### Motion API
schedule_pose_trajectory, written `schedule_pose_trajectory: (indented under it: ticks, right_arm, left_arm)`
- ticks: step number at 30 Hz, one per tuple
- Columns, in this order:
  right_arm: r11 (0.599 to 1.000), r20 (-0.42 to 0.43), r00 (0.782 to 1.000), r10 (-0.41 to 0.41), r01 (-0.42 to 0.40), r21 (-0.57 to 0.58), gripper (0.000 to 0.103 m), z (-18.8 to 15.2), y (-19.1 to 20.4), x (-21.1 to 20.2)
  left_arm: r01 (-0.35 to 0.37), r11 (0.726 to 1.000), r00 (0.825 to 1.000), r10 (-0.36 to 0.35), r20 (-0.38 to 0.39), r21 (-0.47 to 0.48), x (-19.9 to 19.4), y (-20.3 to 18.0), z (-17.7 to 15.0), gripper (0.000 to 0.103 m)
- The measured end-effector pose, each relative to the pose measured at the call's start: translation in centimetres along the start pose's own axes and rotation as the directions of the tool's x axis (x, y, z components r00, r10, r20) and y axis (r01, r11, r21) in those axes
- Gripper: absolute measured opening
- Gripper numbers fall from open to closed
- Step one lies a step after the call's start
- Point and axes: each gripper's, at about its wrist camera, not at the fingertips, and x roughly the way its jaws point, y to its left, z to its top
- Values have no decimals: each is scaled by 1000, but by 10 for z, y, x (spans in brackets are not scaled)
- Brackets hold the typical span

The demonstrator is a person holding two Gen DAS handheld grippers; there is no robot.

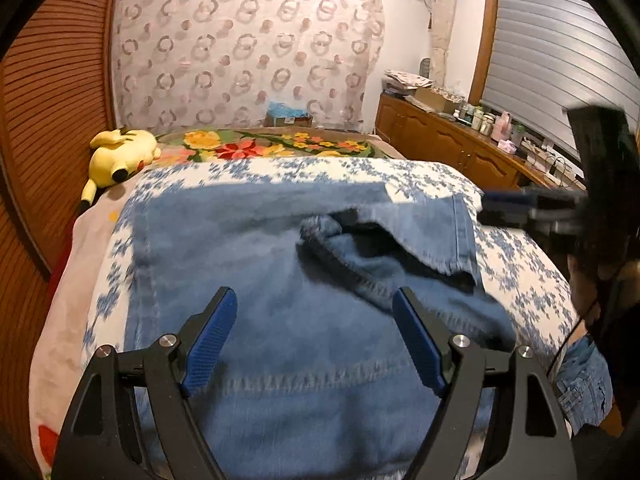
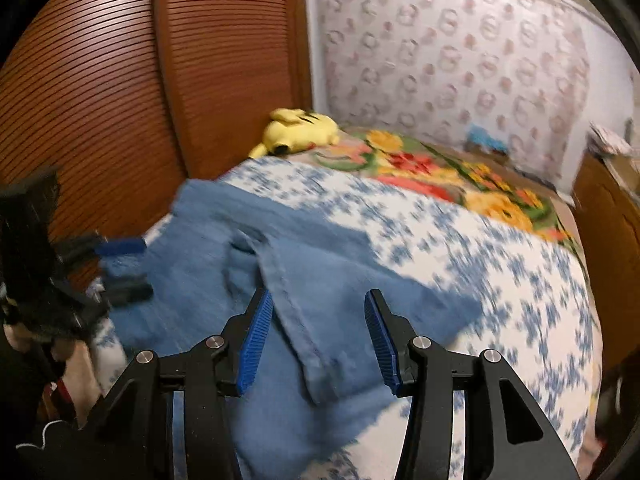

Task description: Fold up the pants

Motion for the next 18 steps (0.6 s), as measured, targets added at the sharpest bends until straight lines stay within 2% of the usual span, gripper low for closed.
schedule_pose_trajectory:
  ticks: [2,8,16,18]
  right_arm:
    - [999,-16,1000,-5,5,31,50,-5,-3,3]
    - [998,-60,998,0,4,69,50,-16,-1,9]
    - [992,-96,995,11,2,127,50,-26,-3,20]
    - [989,-104,994,28,-13,146,50,-33,-6,22]
  left_arm:
    - [1,1000,1000,-1,-4,16,7,-3,9,80]
    - [22,1000,998,-22,-63,5,39,-4,32,64]
    - [2,1000,990,-3,-143,-11,76,0,35,54]
    - [-3,1000,988,1,-154,-14,81,0,35,45]
